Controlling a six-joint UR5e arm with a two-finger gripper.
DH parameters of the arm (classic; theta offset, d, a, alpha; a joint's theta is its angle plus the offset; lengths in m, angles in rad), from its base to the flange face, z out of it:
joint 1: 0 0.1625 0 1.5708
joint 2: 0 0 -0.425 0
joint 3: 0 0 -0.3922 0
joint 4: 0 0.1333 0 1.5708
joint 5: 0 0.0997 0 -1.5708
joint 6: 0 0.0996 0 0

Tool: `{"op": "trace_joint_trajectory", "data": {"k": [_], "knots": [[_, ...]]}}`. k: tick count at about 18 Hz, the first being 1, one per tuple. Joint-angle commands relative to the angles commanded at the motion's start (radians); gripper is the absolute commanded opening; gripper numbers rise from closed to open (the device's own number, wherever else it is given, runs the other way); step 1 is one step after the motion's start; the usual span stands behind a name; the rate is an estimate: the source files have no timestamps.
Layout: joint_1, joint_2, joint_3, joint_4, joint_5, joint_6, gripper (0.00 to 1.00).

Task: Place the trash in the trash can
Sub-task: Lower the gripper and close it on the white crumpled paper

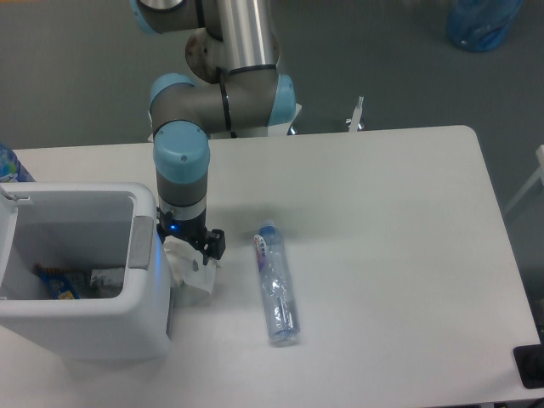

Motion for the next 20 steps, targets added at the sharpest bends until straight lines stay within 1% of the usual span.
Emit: {"op": "trace_joint_trajectory", "data": {"k": [6,13,16,20], "knots": [[0.0,-0.025,0.009,0.002,0.005,0.003,1.0],[0.002,-0.037,0.012,0.006,0.009,0.008,1.0],[0.003,-0.046,0.014,0.008,0.04,0.012,1.0],[0.011,-0.046,0.012,0.005,0.046,0.014,1.0]]}}
